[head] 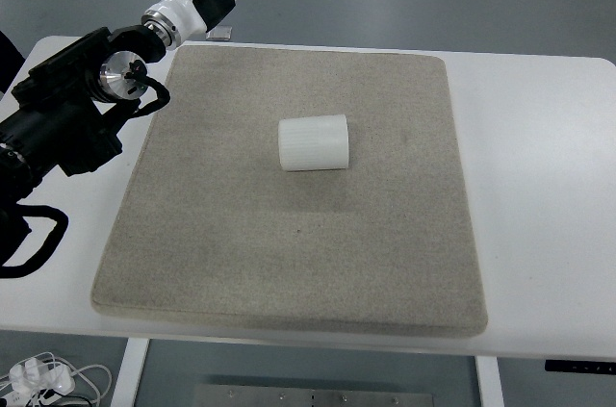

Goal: Upright white cup

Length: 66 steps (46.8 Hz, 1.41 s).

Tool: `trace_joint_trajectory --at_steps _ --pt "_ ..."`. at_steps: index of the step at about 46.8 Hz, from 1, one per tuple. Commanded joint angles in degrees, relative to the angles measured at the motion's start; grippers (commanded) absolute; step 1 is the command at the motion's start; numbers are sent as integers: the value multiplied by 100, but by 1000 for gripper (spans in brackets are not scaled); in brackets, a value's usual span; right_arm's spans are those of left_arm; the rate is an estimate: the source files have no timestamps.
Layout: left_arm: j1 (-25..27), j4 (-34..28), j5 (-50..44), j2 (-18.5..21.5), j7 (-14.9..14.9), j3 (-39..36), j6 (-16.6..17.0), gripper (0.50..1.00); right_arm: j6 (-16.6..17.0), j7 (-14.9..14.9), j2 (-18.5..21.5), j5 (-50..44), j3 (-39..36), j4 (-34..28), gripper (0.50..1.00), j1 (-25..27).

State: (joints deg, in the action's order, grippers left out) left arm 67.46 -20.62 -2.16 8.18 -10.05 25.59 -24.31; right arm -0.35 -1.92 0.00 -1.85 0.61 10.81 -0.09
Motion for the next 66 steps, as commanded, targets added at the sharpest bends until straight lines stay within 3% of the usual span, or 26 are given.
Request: trace_joint_trajectory --at_steps 1,31,39,46,66 --pt "22 -205 619 -18 -40 -72 -39 1000 0 -1 0 0 0 0 952 0" --pt "163 -1883 5269 246 38 -335 5 1000 0 -1 0 0 0 0 952 0" --pt "426 -2472 6060 580 389 -853 -4 1000 0 -1 0 0 0 0 952 0" --pt "593 -2675 6254 712 706 -1161 -30 1000 0 -1 0 0 0 0 952 0" --pt "681 -2561 6298 571 917 -1460 -22 1000 0 -1 0 0 0 0 952 0"
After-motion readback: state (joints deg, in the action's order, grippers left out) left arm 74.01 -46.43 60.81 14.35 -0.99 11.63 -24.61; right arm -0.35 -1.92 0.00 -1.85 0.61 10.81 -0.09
